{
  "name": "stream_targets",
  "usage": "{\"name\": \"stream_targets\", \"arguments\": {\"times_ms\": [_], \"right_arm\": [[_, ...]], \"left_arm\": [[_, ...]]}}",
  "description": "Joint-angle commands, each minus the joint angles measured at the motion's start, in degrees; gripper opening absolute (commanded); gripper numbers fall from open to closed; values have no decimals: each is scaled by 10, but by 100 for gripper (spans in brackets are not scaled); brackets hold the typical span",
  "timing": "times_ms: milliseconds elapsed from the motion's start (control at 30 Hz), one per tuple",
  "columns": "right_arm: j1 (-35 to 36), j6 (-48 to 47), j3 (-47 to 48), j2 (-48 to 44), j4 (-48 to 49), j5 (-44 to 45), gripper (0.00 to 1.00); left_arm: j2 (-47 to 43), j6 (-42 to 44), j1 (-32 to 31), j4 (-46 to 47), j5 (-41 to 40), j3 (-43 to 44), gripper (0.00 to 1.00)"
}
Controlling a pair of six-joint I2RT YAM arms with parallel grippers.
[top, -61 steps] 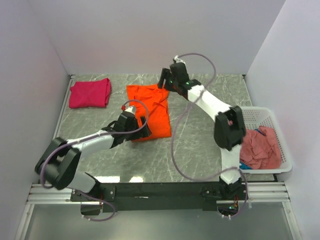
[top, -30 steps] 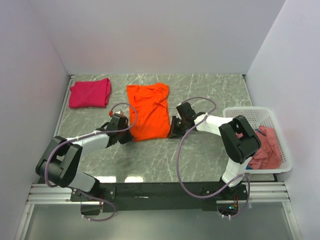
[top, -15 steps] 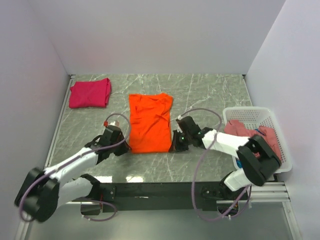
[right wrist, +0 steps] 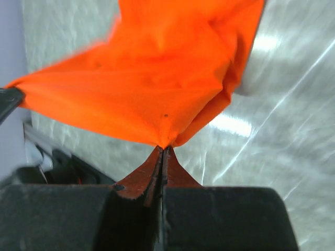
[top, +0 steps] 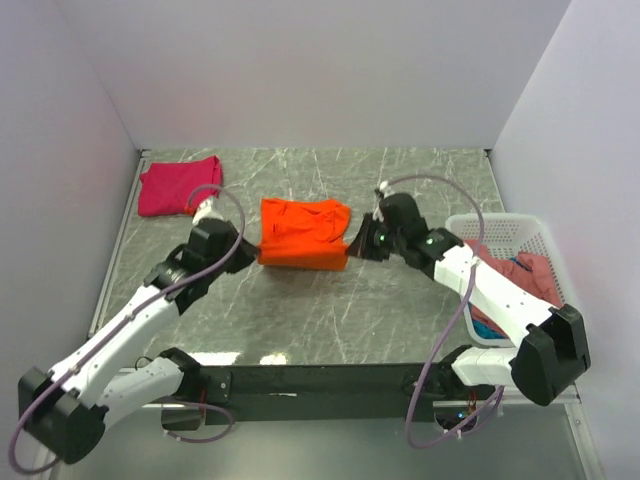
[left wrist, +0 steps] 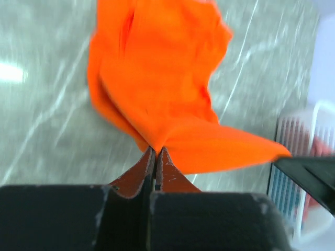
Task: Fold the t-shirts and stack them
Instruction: Fold the tshirt
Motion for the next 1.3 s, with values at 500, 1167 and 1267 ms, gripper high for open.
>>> {"name": "stream_targets", "arguments": {"times_ms": [500, 1167, 1267], "right_arm": [[-133, -62, 342, 292, -43, -9, 0], [-180, -36, 621, 605, -92, -42, 39], [-180, -57, 645, 600, -112, -45, 52]], "left_arm": [[388, 109, 118, 131, -70, 325, 0], [706, 139, 165, 74, 32, 557, 52], [695, 148, 164, 65, 37, 563, 99]]}}
